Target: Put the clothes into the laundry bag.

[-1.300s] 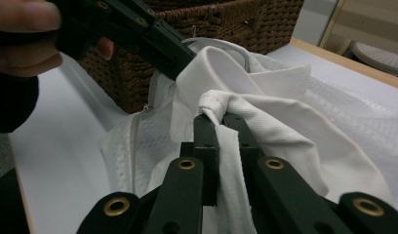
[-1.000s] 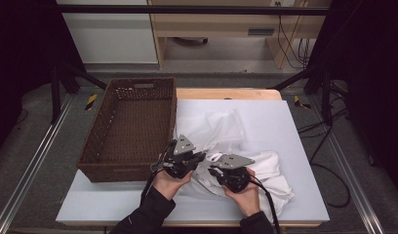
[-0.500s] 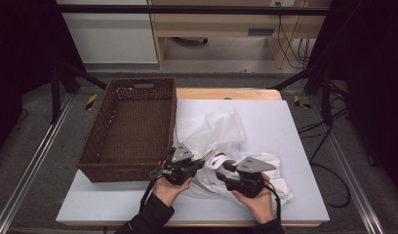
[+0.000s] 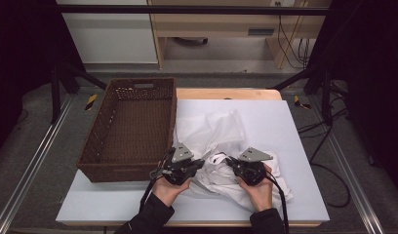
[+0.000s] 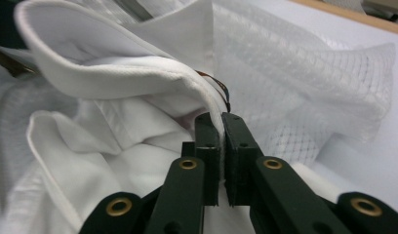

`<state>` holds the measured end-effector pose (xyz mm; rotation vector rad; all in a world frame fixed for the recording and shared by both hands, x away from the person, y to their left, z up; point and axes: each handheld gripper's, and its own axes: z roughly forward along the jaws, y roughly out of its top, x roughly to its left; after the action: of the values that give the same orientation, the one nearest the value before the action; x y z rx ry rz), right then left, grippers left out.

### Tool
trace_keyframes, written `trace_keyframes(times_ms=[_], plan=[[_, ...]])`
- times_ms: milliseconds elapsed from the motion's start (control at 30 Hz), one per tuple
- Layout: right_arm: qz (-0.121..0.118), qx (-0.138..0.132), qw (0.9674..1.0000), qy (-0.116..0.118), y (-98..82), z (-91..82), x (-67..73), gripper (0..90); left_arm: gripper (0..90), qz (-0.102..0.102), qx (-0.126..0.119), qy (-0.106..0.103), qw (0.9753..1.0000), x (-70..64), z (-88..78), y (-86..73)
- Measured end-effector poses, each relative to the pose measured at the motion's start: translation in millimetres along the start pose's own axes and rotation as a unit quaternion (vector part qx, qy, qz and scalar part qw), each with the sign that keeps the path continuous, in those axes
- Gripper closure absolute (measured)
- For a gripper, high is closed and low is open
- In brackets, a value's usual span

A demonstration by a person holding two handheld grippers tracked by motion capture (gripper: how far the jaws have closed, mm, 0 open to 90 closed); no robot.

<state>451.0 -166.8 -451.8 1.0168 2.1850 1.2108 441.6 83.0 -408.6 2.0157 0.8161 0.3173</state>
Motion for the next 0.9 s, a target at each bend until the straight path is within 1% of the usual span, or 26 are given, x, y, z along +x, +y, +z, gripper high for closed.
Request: trace_keyframes(times_ms=[100, 167, 200, 233, 267, 333, 367, 400, 433, 500, 533, 567, 633, 700, 733, 767, 800, 833, 900], plan=[[-0.026, -0.015, 0.9995, 0.001, 3.1, -13.5, 7.5, 87.8, 88.5, 0.001, 0.0, 0.004, 1.0, 1.1, -3.8, 2.2], [-0.049, -0.023, 0.9984, 0.017, 5.2, -22.7, 15.6, 87.8, 88.5, 0.0, 0.0, 0.008, 1.0, 2.5, -8.5, 5.7], [-0.064, -0.022, 0.9973, 0.027, 6.3, -26.3, 20.5, 87.8, 88.5, 0.0, -0.002, 0.011, 0.9999, 3.7, -11.7, 8.7], [-0.08, -0.015, 0.9958, 0.042, 7.7, -29.2, 26.6, 87.8, 88.5, 0.0, -0.003, 0.013, 0.9999, 4.5, -13.4, 10.6], [-0.087, -0.01, 0.9948, 0.052, 8.3, -30.1, 30.4, 87.8, 88.5, 0.0, -0.003, 0.013, 0.9999, 5.1, -15.2, 13.5], [-0.107, 0.003, 0.9919, 0.069, 9.7, -29.4, 41.7, 87.8, 88.5, 0.006, -0.005, 0.018, 0.9998, 4.0, -17.6, 19.1], [-0.114, 0.011, 0.9907, 0.074, 10.6, -27.2, 46.8, 87.8, 88.5, 0.007, -0.007, 0.017, 0.9998, 2.0, -18.4, 22.3], [-0.114, 0.014, 0.9907, 0.073, 11.8, -23.1, 51.2, 87.8, 88.5, 0.011, -0.009, 0.017, 0.9998, -0.5, -18.8, 24.2], [-0.108, 0.016, 0.9916, 0.069, 13.0, -19.0, 52.6, 87.7, 88.5, 0.016, -0.01, 0.016, 0.9997, -3.5, -18.8, 25.3], [-0.088, 0.017, 0.9939, 0.064, 15.5, -9.1, 51.4, 87.8, 88.5, 0.027, -0.008, 0.017, 0.9995, -9.4, -17.7, 25.6], [-0.08, 0.018, 0.995, 0.057, 16.5, -3.8, 50.4, 87.8, 88.5, 0.03, -0.007, 0.017, 0.9994, -11.0, -17.0, 25.0], [-0.072, 0.02, 0.9959, 0.05, 17.2, 0.0, 49.8, 87.8, 88.5, 0.03, -0.006, 0.014, 0.9994, -12.6, -15.6, 23.4], [-0.055, 0.025, 0.9975, 0.038, 18.2, 13.1, 46.7, 87.7, 88.5, 0.029, -0.005, 0.009, 0.9995, -14.3, -13.1, 19.9], [-0.04, 0.037, 0.9982, 0.025, 16.9, 25.6, 43.3, 87.6, 88.5, 0.029, 0.001, 0.003, 0.9996, -16.7, -9.9, 13.4], [-0.025, 0.042, 0.9987, 0.015, 15.1, 34.0, 39.9, 87.5, 88.5, 0.029, 0.002, 0.002, 0.9996, -17.5, -8.9, 11.0], [-0.02, 0.044, 0.9988, 0.01, 14.3, 38.3, 37.5, 87.3, 88.5, 0.031, 0.004, 0.003, 0.9995, -17.8, -7.6, 7.3], [-0.008, 0.043, 0.999, 0.003, 13.6, 42.8, 34.1, 87.1, 88.4, 0.031, 0.006, 0.005, 0.9995, -17.3, -6.4, 4.2], [0.002, 0.039, 0.9992, 0.001, 13.6, 44.2, 32.4, 87.0, 88.5, 0.029, 0.007, 0.006, 0.9995, -16.3, -5.3, 1.8], [0.004, 0.034, 0.9994, 0.002, 13.6, 43.3, 32.8, 85.6, 88.4, 0.02, 0.01, 0.003, 0.9997, -12.8, -2.9, -4.3]])
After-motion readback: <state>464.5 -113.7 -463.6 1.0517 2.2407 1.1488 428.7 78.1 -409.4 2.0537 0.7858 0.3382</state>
